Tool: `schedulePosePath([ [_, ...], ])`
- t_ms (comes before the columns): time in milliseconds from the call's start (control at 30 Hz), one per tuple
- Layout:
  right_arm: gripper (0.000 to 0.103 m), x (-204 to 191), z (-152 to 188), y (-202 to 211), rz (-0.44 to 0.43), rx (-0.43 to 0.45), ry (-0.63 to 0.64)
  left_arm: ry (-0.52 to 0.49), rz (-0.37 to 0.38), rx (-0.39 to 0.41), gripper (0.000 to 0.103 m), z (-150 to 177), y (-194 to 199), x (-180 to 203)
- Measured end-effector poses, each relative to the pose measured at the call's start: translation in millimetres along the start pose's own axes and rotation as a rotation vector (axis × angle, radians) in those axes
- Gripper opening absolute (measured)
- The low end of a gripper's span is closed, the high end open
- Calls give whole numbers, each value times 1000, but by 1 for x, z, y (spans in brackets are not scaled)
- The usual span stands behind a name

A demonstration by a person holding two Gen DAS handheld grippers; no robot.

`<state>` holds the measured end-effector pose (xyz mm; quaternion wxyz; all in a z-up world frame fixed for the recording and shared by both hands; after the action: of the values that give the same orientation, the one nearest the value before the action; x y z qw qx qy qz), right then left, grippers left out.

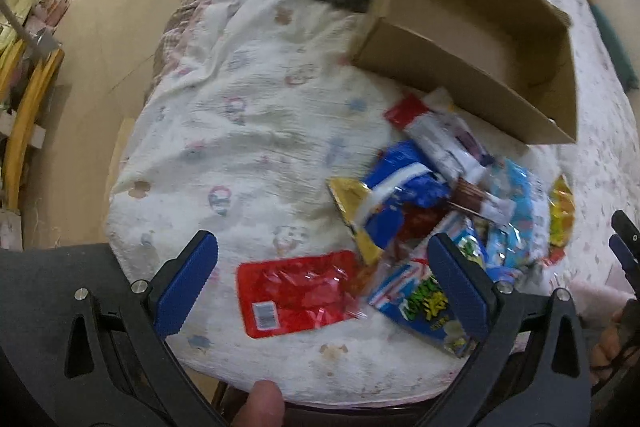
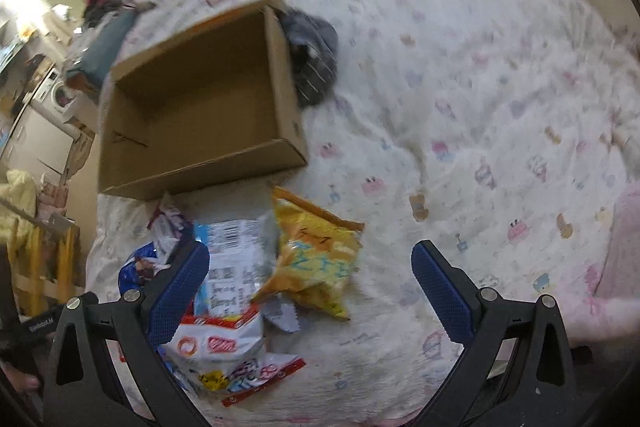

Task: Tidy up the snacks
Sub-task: 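Grasp the red stick snack with the left tool while the right tool grasps the yellow cheese chip bag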

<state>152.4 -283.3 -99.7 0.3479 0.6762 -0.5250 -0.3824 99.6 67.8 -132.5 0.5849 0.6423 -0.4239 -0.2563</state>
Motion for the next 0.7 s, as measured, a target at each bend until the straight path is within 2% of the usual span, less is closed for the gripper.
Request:
schedulePosePath([
  [33, 103, 5, -3, -4, -5, -16, -12, 2, -11, -13, 103, -1, -2, -2],
  [133, 103, 19, -10, -15, -8, -44, -31, 13, -26, -127, 103, 4, -21, -10],
  [233, 103, 29, -11, -23, -22, -49, -59, 38, -69, -222, 103, 22, -45, -25],
  [300, 103, 35, -11, -27, -25, -49, -78, 50, -82, -247, 102, 31, -54, -30],
  [367, 103, 40, -9, -34, -23, -51, -94, 46, -101, -248, 99, 35, -62, -31],
  [500, 103, 40, -6, -40, -45, -59, -116, 55, -156, -236, 98, 35, -84, -37],
  [667, 103, 34, -12, -37, -35, -30, -81, 53, -184, -226, 98, 41, -103, -35],
  [700, 103, 34, -12, -38, -42, -30, -85, 55, -178, -218, 94, 42, -103, -32],
])
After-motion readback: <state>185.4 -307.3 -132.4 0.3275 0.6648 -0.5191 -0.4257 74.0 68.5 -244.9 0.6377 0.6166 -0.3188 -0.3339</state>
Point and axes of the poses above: each gripper's, at about its wrist camera, not at the fingertips, and y roughly against the way its jaws point, x to its right, z to its underside, the point moved 7 cm from there along -y, roughly the way its jaws point, and after that the axes turned 15 degrees about y, right-handed, at the moved point
